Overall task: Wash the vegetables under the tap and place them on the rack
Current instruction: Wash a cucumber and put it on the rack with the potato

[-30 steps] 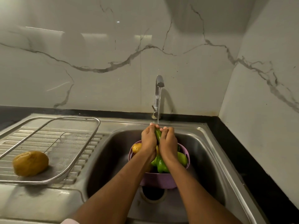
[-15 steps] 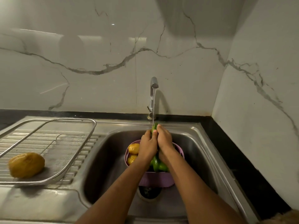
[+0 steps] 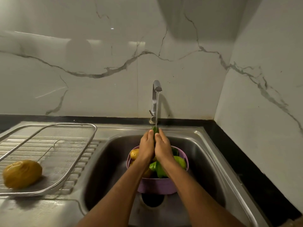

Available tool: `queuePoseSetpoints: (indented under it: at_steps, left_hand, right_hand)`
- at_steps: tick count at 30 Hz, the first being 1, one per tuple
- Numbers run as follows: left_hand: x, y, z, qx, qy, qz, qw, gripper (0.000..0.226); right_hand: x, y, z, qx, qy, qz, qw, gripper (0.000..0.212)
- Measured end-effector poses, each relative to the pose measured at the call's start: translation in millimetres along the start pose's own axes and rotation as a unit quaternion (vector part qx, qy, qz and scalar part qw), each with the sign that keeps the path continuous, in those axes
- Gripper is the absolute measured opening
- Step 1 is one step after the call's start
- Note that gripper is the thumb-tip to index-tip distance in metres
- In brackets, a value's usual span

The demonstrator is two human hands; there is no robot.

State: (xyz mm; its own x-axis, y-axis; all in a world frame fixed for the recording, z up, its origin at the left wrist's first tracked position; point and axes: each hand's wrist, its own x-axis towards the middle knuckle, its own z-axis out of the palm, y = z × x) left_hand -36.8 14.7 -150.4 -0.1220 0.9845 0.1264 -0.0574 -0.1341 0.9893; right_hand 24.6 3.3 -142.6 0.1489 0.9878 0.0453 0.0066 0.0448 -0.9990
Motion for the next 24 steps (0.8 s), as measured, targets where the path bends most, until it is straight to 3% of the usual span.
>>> queuePoseSetpoints:
  at_steps: [5,11,18,24]
  left_hand:
    - [2,-2,3,-0.028,-0.017,0.006,0.999,0.035]
    - [9,-10,4,-0.012,-0.019,0.014,1.000,0.034]
    - [3,-8,1,-0.019,-0.035,0.036,0.999,0.042]
    - [1,-11,6,-0.047,-0.069,-0.008,0.996,0.050]
  right_hand:
    - [19,-5,-9,0.013,-0.004,-0.006,1.000,0.044]
    - [10,10,-3,-0.086,-0.007,-0.030,0.996,0.046]
    - [18,-3,-9,-0.042,-0.006,-0.033,0.999,0.039]
    - [17,6,-15,-0.017,-0.001,-0.020,1.000,0.027]
